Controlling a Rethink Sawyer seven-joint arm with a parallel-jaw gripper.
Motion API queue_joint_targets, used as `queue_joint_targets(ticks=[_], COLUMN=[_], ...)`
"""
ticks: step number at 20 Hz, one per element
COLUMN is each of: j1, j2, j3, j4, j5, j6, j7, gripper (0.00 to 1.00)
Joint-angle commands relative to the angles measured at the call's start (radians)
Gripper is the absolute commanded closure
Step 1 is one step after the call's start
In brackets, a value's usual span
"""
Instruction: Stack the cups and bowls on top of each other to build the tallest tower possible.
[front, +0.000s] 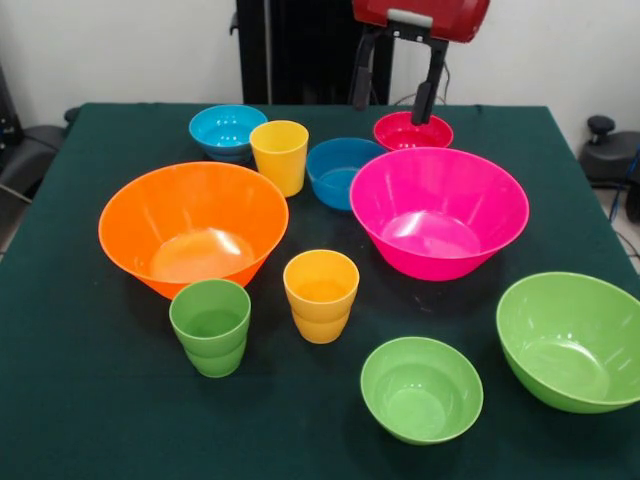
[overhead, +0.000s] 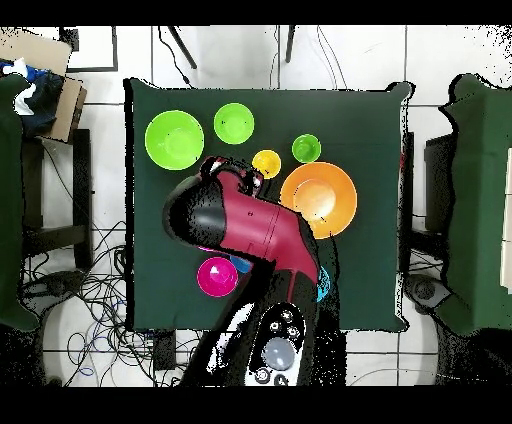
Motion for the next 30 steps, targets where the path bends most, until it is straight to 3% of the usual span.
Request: queue_joint_targets(ticks=[1,12,30], j1=[-0.138,-0.176,-0.214], j2=[-0.05,-0.08,-0.057], j3=[0.187,0.25,0.308], j4=[-0.02,0.03,0.0], j5=[-0.108,-0.177,-0.24], j6=[0.382,0.331,0.302], j7=[-0.211,-0.151,-0.084], gripper=[0.0,0.0,0.0])
